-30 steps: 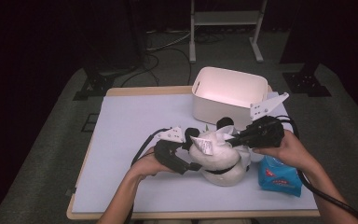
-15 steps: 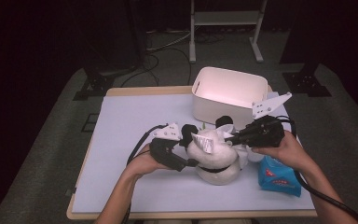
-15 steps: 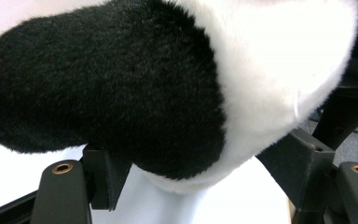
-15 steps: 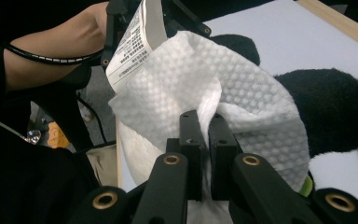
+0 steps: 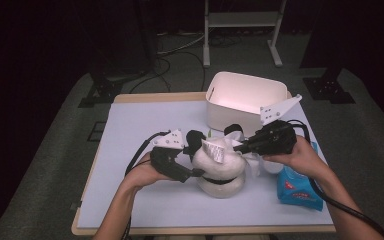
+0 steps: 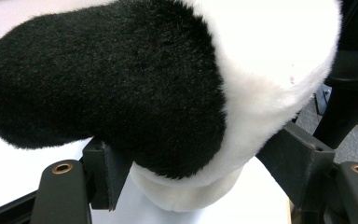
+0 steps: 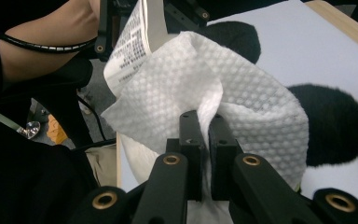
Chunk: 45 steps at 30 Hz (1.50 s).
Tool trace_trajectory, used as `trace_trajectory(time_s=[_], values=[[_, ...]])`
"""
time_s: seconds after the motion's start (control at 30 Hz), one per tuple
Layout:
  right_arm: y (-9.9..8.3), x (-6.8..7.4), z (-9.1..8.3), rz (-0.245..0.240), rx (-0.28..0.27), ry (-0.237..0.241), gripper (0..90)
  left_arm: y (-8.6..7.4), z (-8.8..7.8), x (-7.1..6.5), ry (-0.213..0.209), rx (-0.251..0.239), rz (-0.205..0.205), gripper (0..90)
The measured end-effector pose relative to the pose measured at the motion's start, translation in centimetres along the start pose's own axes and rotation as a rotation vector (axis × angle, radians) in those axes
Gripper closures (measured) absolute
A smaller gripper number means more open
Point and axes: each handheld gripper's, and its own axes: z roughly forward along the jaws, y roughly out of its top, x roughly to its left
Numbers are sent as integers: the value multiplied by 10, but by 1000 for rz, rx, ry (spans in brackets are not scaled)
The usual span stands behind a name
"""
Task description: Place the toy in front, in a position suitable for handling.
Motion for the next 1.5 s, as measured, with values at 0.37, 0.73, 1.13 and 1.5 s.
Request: trace_trajectory(time_s=[0.37, 0.73, 1.13, 1.5], values=[[10, 2, 4, -27, -1, 9, 861, 2, 1, -3, 0, 13, 10, 277], [17, 4, 7, -41, 11, 2, 860, 7, -5, -5, 4, 14, 20, 278], [20, 5, 14, -56, 41, -8, 860, 4, -3, -5, -5, 19, 21, 276], [-1, 1, 3, -21, 51, -27, 859, 0, 3, -2, -19, 11, 0, 201]])
